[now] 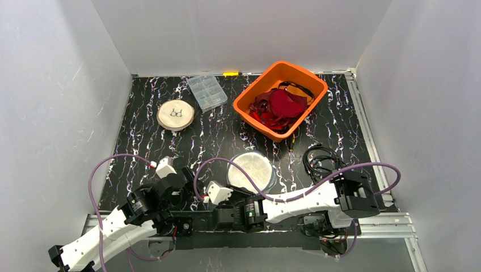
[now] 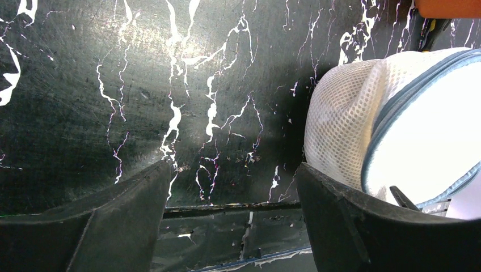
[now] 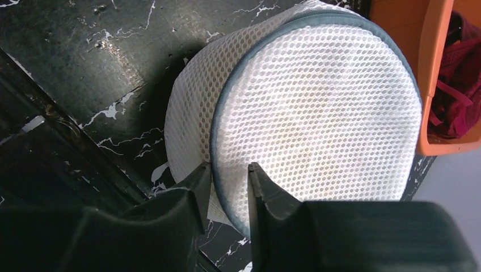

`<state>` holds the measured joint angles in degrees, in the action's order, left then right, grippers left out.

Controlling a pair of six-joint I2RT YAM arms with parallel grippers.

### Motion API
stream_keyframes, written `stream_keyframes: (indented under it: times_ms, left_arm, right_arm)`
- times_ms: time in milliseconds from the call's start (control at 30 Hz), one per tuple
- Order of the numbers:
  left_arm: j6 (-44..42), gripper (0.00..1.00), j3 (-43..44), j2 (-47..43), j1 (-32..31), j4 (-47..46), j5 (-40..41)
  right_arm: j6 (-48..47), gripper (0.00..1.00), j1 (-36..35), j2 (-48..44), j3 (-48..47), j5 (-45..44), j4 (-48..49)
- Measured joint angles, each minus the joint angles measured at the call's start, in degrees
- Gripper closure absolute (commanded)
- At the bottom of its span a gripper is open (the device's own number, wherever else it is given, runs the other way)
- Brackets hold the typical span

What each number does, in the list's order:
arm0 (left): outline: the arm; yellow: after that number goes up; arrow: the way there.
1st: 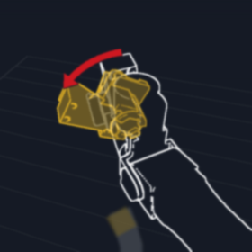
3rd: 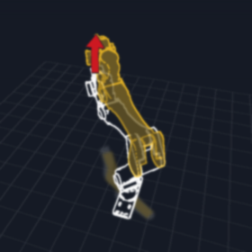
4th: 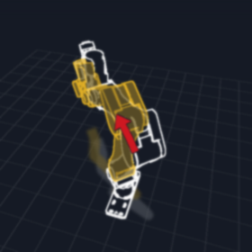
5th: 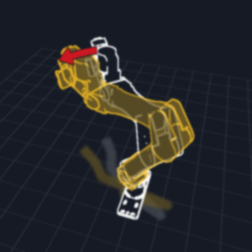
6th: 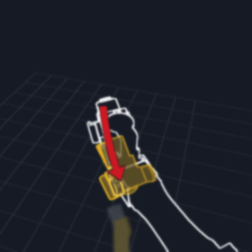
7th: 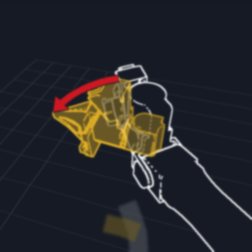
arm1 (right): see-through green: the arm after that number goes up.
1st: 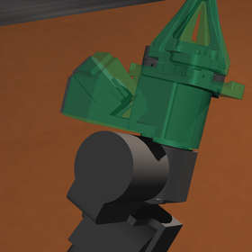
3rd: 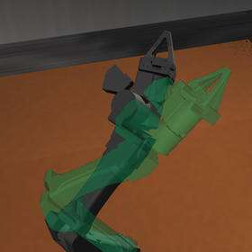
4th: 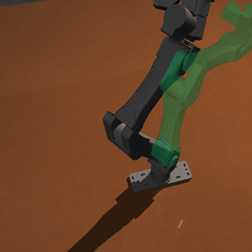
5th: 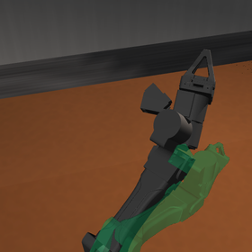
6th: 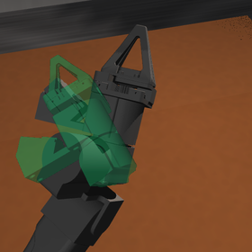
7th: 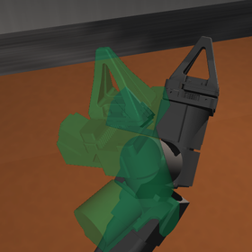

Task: Unzip the laundry bag and remove the bra
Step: Open the laundry bag at the center of the board.

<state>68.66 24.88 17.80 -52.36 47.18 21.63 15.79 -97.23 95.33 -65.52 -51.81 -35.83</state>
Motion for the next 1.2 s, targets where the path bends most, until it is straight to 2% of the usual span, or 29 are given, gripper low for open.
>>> stream_keyframes:
  times_ms: [233,433,667,833,1000,1200]
  left_arm:
    - [0.04,0.2,-0.11,0.0,0.0,-0.11,-0.02]
    - [0.0,0.2,-0.11,0.76,0.0,-0.83,-0.07]
    - [-0.28,0.2,-0.09,4.09,0.0,-4.52,-1.01]
    - [-1.16,0.2,0.35,9.99,0.0,-11.23,-3.23]
    - [-1.99,0.2,2.34,18.45,0.0,-19.71,-6.95]
    - [-1.51,0.23,3.39,26.64,0.0,-29.42,-12.33]
  right_arm:
    - [0.74,0.98,-0.81,-0.15,-0.07,-2.23,-0.24]
    - [1.49,0.99,-1.05,-3.32,-0.44,-2.19,-0.22]
    - [3.69,0.99,-1.05,-13.0,-0.61,-2.47,0.9]
    - [8.26,0.99,-0.02,-22.71,0.7,-3.98,4.63]
    - [14.58,0.99,2.19,-33.16,7.89,-4.81,9.68]
    - [19.74,0.99,2.73,-38.73,14.12,-4.33,12.76]
